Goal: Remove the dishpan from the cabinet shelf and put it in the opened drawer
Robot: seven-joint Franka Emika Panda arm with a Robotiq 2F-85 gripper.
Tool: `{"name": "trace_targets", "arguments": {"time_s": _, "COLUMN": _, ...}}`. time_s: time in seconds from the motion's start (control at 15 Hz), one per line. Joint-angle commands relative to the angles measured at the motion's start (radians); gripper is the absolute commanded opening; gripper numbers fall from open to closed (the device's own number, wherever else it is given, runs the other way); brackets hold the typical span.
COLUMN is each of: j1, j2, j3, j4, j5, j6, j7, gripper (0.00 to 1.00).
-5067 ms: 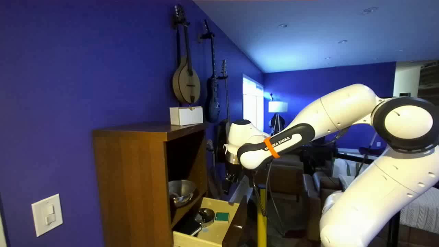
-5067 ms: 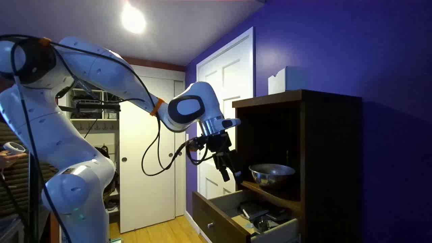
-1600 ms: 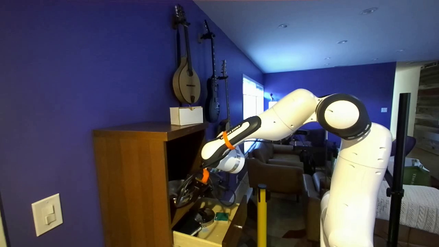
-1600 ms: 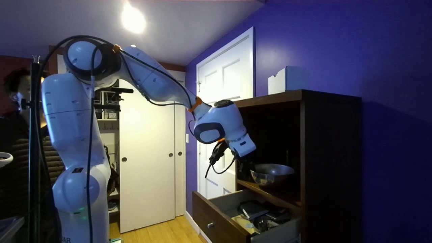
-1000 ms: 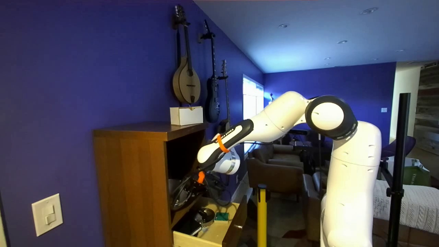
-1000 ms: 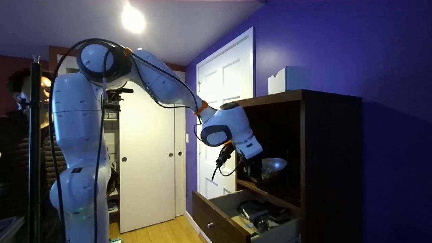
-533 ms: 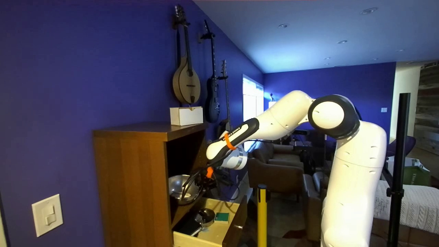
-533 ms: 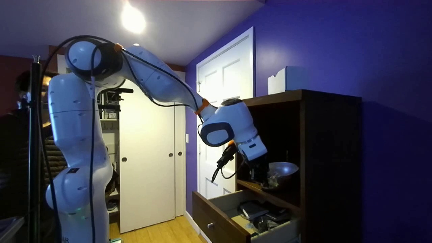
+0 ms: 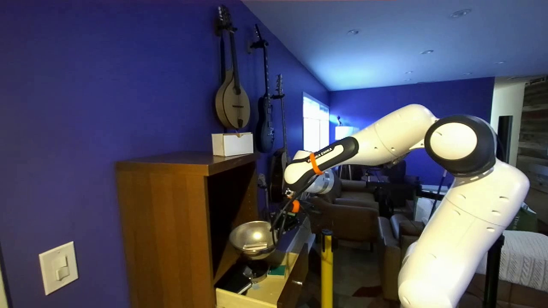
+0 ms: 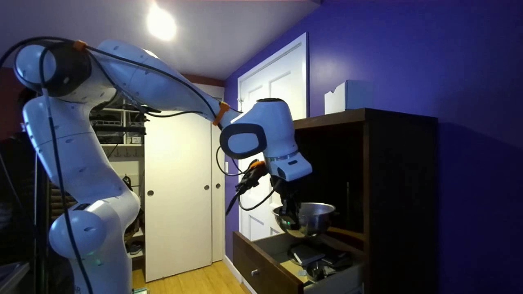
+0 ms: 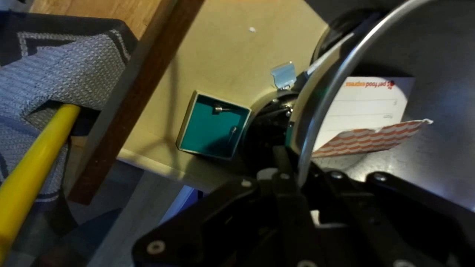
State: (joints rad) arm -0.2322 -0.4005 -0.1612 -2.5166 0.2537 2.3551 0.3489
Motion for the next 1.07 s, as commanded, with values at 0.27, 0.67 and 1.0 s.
{"name": "trace_targets", "arguments": {"time_s": 0.27, "j1": 0.052, "j2": -0.065, "j3": 0.001, "j4": -0.022, "j5": -0.052, "j6": -0.2, "j7": -0.265, "gripper": 0.01}}
{"name": "trace_targets", "arguments": {"time_s": 0.67, "j1": 0.067, "j2": 0.026, "j3": 0.01, "j4": 0.04, "j5": -0.069, "j6": -0.291, "j7": -0.268, "gripper": 0.01}}
{"name": "trace_targets", "arguments": {"time_s": 1.0, "j1": 0.06, "j2": 0.146, "j3": 0.052, "j4": 0.143, "j5": -0.132, "j6": -0.394, "j7": -0.133, "gripper": 0.01}}
